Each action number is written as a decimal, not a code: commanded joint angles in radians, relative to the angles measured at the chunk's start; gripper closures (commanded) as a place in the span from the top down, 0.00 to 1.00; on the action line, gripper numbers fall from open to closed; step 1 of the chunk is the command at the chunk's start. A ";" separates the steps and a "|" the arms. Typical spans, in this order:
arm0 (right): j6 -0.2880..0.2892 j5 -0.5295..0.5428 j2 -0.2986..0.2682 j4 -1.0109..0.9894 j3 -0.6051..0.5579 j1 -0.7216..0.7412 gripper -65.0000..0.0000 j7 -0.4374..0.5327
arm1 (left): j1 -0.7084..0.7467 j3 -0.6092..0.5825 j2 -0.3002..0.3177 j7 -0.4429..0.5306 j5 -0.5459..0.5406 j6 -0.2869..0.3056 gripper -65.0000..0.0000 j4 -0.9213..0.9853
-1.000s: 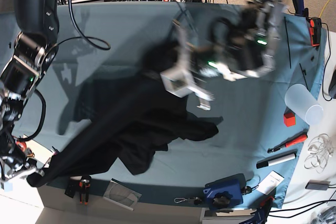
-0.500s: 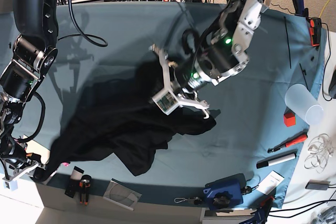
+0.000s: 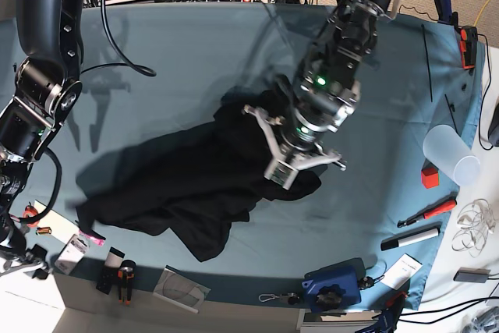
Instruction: Layout the t-shirt on the table in an organized manner, then fold the t-shirt properly
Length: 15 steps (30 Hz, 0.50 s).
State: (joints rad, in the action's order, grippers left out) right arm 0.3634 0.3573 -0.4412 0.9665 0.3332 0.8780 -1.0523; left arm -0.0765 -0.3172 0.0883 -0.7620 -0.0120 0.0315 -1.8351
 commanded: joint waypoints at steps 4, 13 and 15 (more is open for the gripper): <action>0.140 0.169 -0.011 0.017 0.000 0.039 0.34 -0.080 | -0.021 0.003 -0.008 0.023 -0.006 0.087 0.28 -0.020; 0.252 0.387 -0.010 0.081 0.002 0.034 0.34 -0.229 | -0.043 0.003 -0.008 -0.077 -0.080 0.089 0.64 -0.107; 0.258 0.432 -0.010 0.118 0.002 0.022 0.34 -0.282 | -0.041 0.003 -0.007 -0.130 -0.104 0.090 0.64 -0.196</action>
State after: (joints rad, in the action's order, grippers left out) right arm 0.6170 0.7677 -0.4374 1.0672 0.3332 0.8635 -1.3594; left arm -0.1005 -0.3164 0.0864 -0.9161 -0.1089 0.1234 -2.0125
